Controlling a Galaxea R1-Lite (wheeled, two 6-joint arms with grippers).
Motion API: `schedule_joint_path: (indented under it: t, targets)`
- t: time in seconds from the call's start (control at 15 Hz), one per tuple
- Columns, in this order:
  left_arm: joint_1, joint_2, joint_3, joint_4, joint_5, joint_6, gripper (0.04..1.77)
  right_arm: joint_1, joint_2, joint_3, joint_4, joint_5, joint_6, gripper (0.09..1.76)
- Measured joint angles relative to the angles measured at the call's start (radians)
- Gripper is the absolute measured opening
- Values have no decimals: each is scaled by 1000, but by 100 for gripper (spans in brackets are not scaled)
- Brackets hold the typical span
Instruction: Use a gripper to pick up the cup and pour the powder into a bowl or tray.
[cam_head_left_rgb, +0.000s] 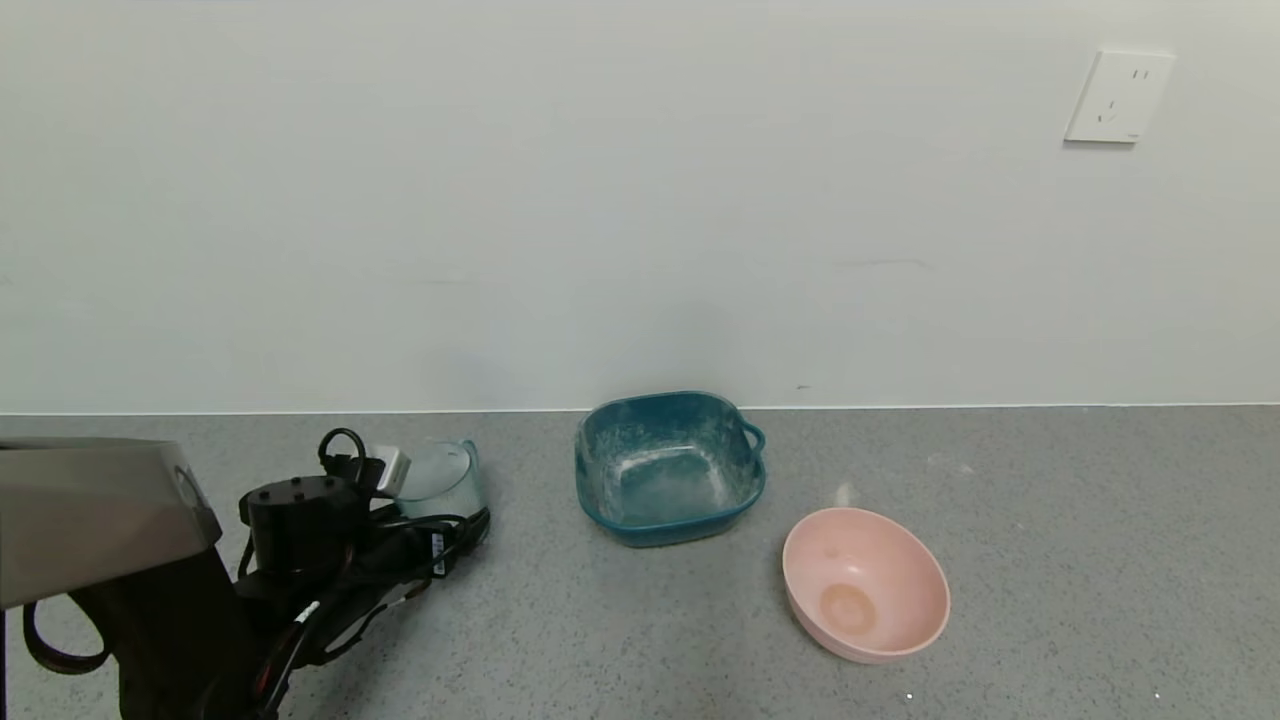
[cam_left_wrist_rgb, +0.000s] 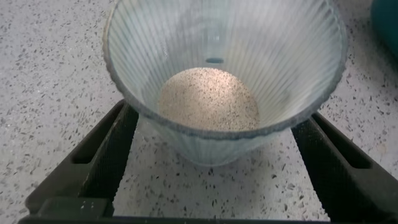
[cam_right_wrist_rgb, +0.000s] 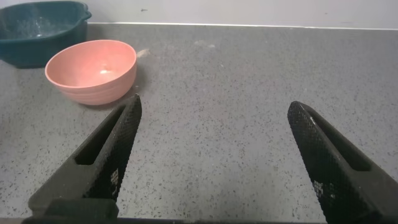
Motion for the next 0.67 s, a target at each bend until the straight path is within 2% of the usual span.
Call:
schedule_joint_path:
  t: [0.67]
  targets:
    - [2, 103, -16, -182, -6, -5, 172, 0, 0, 0, 0, 0, 0, 171]
